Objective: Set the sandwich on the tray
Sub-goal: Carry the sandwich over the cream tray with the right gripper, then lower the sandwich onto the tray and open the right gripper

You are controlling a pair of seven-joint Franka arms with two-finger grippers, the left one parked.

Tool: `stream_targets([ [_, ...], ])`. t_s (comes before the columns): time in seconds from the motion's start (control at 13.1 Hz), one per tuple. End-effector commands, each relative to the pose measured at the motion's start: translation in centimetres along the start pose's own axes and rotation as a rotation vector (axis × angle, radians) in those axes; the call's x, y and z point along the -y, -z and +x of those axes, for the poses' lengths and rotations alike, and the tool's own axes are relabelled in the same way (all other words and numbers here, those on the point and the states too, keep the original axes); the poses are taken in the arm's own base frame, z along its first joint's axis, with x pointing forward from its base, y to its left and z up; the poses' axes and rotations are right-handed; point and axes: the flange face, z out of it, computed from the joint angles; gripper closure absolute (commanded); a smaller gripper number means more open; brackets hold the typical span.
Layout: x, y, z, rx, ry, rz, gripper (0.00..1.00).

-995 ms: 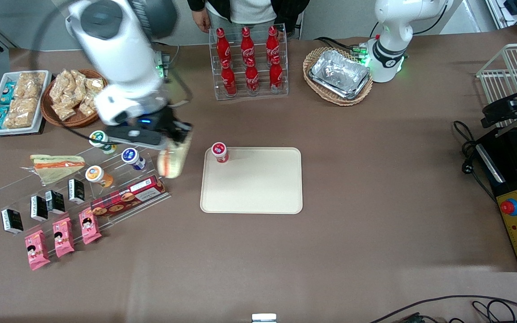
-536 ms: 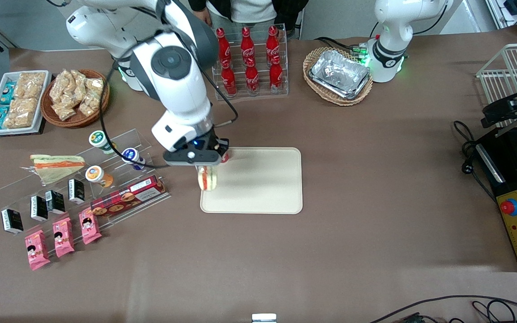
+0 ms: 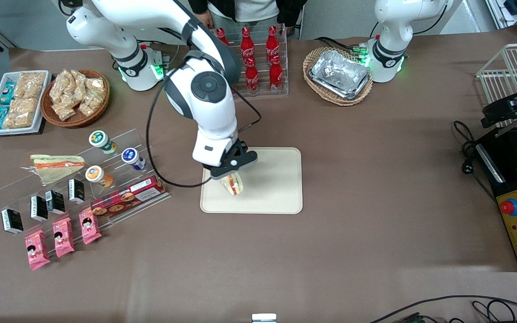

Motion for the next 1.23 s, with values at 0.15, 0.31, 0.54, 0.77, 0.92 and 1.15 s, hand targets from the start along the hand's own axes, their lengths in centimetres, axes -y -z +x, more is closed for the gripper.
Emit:
stream_targets([
  [0.15, 0.9, -5.1, 2.8, -0.023, 0.275, 0.014, 1.00],
  [0.31, 2.1, -8.0, 3.1, -0.035, 0.363, 0.009, 1.00],
  [0.54, 3.2, -11.1, 3.5, -0.050, 0.436, 0.017, 1.00],
  [0.77, 4.0, -13.2, 3.7, -0.050, 0.527, 0.053, 1.00],
  [0.92, 3.1, -13.8, 4.1, -0.057, 0.607, 0.073, 1.00],
  [1.15, 2.9, -14.6, 4.2, -0.066, 0.710, 0.066, 1.00],
])
